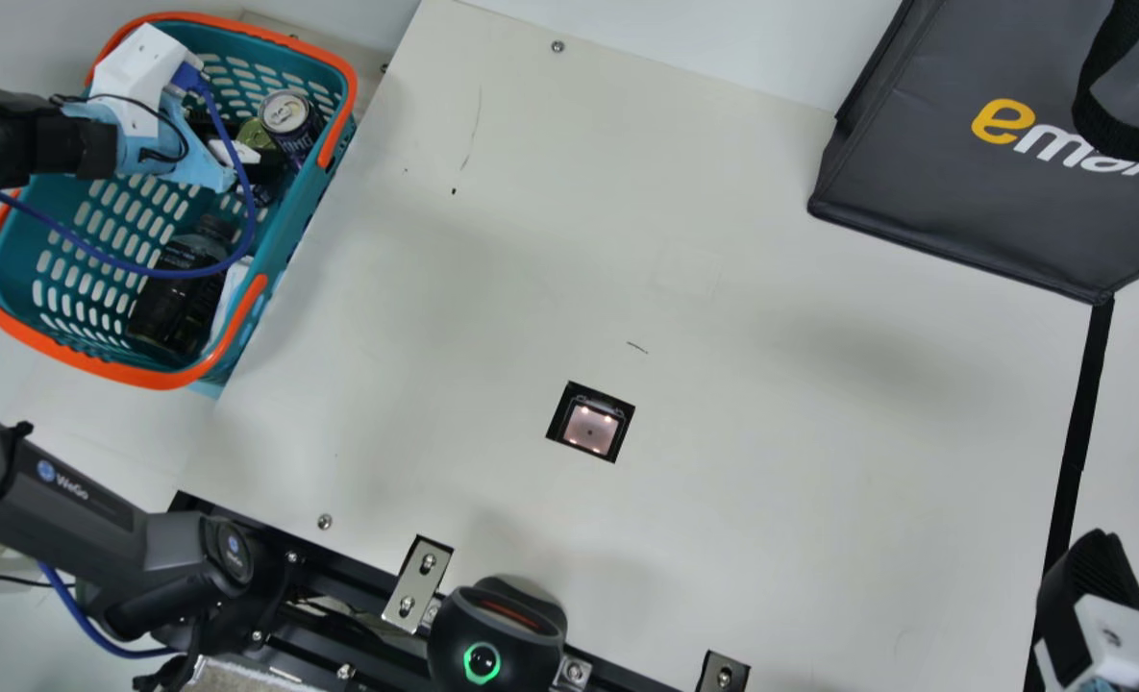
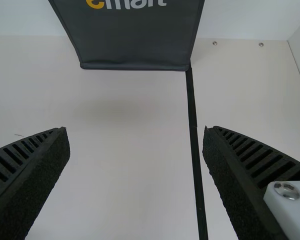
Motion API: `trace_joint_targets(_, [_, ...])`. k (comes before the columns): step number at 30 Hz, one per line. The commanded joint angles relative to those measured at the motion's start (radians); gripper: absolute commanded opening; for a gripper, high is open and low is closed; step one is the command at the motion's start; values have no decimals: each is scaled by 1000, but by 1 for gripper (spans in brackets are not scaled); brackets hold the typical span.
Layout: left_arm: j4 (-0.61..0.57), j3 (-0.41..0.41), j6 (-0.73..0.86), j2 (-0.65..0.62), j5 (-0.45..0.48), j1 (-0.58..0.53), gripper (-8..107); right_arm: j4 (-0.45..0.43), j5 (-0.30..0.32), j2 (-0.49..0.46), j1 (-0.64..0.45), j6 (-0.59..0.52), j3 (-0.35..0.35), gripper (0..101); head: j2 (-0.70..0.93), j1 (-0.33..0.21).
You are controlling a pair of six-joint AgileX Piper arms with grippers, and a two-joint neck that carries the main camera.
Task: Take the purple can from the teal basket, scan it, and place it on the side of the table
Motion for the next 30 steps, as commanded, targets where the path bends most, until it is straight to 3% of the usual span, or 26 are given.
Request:
trace_joint_targets(1, [2,2,-2,-3,2,2,72,0,0,0,0,0,0,95,2,-29])
trace_joint_targets(7, [10,1,-14,-2,15,4,90,0,0,0,0,0,0,95,2,-29])
trace_joint_targets(30, [-70,-113,-24,129,9,-72,90,0,0,0,0,0,0,95,2,-29])
